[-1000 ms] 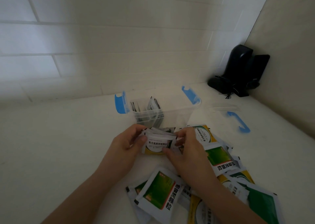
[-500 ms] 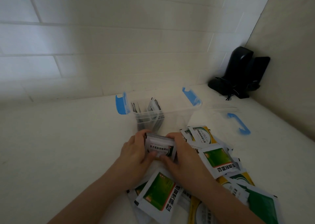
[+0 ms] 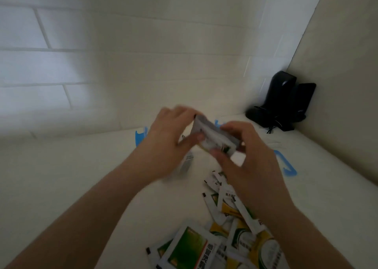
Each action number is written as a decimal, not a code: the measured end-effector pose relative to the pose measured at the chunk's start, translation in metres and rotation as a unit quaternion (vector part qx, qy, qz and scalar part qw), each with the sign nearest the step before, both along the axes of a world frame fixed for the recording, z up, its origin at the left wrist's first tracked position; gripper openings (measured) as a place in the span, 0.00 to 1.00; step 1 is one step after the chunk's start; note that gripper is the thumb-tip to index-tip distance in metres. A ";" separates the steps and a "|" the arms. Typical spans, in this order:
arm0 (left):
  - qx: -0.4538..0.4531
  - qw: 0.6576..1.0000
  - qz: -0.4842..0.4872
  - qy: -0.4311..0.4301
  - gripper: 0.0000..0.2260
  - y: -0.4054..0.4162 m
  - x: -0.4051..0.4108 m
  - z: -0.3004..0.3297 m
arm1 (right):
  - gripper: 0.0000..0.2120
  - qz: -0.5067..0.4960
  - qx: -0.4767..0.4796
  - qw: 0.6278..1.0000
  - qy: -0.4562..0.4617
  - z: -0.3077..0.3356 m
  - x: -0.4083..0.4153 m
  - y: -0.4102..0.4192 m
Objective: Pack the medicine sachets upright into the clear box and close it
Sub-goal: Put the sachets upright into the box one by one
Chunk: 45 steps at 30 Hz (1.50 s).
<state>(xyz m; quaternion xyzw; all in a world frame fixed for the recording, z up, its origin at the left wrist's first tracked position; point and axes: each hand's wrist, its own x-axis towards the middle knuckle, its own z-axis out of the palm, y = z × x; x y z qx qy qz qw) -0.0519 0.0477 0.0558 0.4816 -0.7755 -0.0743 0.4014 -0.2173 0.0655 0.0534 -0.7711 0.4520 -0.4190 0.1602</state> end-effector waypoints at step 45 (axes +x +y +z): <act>0.201 0.975 -0.084 -0.040 0.13 0.044 -0.001 -0.033 | 0.06 0.102 0.162 0.967 0.169 -0.033 -0.027 0.014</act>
